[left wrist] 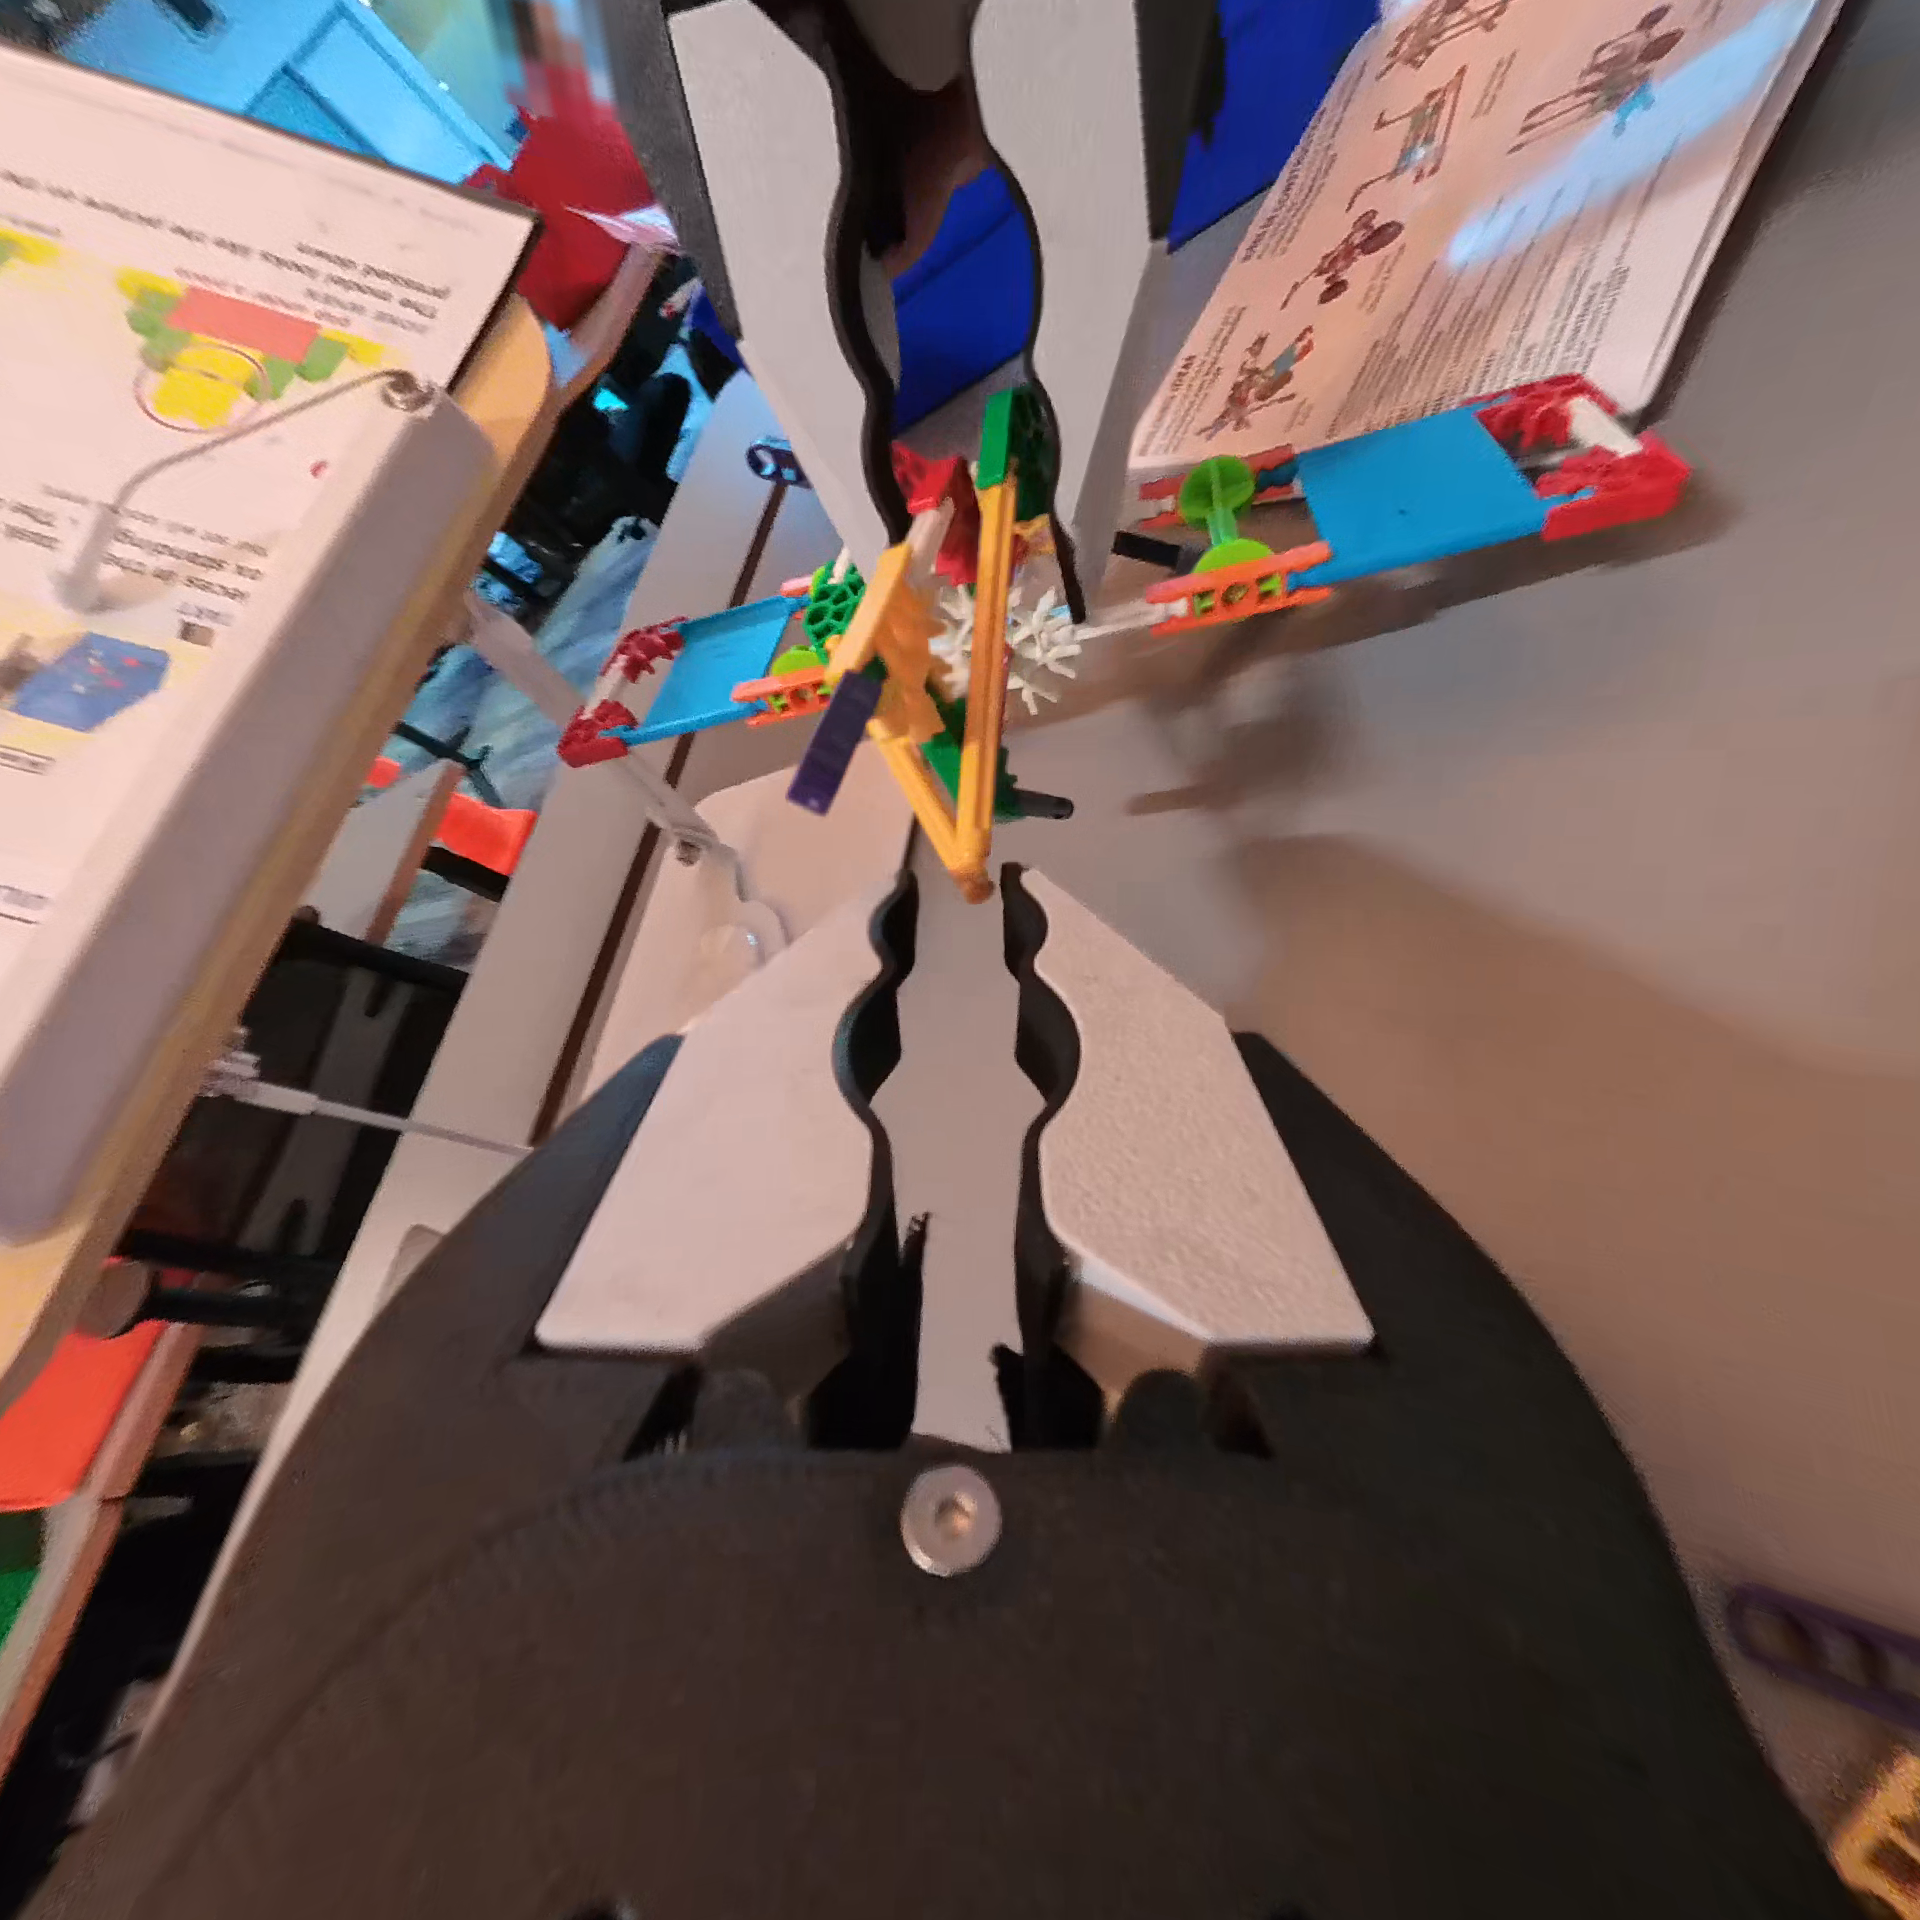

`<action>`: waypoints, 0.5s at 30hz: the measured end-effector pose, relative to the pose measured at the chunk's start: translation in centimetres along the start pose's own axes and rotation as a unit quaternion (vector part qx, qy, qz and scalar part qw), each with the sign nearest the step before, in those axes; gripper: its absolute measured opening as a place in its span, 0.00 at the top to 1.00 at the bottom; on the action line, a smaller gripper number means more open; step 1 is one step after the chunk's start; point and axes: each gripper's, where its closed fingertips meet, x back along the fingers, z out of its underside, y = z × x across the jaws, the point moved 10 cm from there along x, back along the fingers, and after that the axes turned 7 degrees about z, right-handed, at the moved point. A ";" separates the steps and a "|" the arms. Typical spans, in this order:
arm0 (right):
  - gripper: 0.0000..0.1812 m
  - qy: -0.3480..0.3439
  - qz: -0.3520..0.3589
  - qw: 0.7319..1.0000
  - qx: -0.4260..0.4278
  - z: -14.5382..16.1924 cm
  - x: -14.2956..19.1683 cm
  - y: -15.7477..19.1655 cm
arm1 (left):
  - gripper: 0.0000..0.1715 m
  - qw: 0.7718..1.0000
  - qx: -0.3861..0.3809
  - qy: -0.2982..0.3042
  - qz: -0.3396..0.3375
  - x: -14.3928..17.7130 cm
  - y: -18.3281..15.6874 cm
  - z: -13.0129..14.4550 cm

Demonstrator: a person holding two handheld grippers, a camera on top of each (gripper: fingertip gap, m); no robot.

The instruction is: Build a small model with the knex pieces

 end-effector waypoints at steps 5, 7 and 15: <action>0.82 -0.033 -0.022 0.999 -0.023 0.2 0.8 -0.2 | 0.89 0.995 -0.076 0.012 -0.059 -0.3 -0.5 -1.0; 0.82 -0.040 -0.026 0.998 -0.027 0.1 1.0 -0.2 | 0.91 0.991 -0.106 0.018 -0.073 -0.6 -1.0 -1.4; 0.83 -0.052 -0.039 0.998 -0.020 -0.1 1.5 0.2 | 0.98 0.985 -0.135 0.000 -0.110 -0.1 -1.0 -2.3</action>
